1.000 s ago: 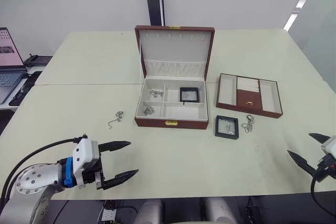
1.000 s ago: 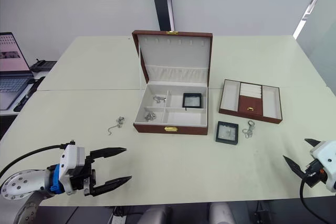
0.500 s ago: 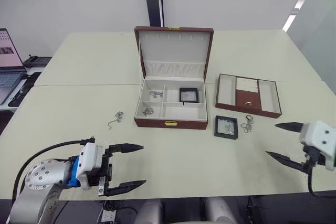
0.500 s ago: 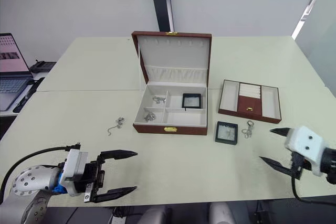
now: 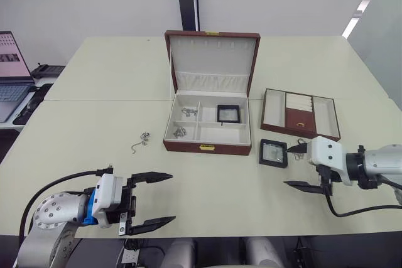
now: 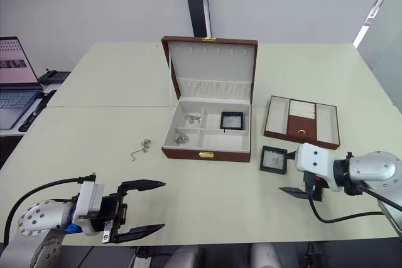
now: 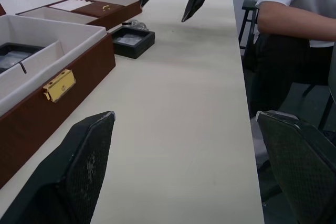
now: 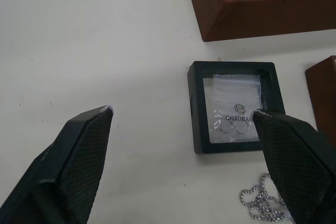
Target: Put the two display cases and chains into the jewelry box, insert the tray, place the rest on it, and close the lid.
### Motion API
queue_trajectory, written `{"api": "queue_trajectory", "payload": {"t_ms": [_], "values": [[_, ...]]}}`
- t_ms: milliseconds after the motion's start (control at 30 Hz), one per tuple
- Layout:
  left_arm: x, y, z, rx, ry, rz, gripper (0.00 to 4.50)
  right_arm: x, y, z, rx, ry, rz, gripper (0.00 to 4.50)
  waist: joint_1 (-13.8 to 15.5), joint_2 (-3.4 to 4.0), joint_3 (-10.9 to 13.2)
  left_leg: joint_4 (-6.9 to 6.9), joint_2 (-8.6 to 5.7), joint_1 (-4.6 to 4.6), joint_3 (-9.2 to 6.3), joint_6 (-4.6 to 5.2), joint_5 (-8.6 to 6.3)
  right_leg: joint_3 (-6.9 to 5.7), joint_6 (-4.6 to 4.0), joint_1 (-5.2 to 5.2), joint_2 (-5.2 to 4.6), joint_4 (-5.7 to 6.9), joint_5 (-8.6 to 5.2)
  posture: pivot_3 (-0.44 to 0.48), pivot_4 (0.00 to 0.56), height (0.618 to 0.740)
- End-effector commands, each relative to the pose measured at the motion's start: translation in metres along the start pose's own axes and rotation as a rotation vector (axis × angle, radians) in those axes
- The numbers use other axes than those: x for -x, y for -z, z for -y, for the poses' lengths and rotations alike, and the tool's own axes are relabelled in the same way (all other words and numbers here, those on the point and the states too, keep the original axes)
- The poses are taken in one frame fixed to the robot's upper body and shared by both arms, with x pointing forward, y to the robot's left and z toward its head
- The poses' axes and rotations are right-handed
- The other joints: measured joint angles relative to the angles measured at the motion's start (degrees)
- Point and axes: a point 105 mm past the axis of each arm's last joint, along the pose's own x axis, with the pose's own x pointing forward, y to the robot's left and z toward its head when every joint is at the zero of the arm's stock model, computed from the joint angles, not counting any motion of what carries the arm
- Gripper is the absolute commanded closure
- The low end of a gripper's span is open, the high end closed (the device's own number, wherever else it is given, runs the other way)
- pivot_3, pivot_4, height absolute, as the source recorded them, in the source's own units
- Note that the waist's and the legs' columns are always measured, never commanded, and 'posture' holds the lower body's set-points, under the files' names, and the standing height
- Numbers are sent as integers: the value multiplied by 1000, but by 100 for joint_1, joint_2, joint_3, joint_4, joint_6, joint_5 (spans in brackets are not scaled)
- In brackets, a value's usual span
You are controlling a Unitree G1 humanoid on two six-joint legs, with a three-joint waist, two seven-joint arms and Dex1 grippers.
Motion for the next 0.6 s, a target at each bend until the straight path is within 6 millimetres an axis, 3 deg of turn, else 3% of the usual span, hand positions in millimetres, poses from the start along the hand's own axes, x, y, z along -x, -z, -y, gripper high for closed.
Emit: {"api": "queue_trajectory", "payload": {"t_ms": [33,100,600], "values": [[-3,-6,-2,-23,8,35,0,-3,-4,7,22,23,-2,953,0,0,0,0,0,0,0,0,0,0,0,0,0,0,0,0,150,740],[-4,-7,-2,-28,12,42,0,-6,-4,9,12,29,-2,1653,-1,0,0,0,-1,0,-1,0,0,-1,0,0,0,1,0,0,150,740],[-14,-21,-11,-45,45,67,0,-31,8,18,-14,67,-20,1653,-6,0,0,1,-2,-6,-3,-1,0,1,1,-7,0,1,1,0,150,740]]}}
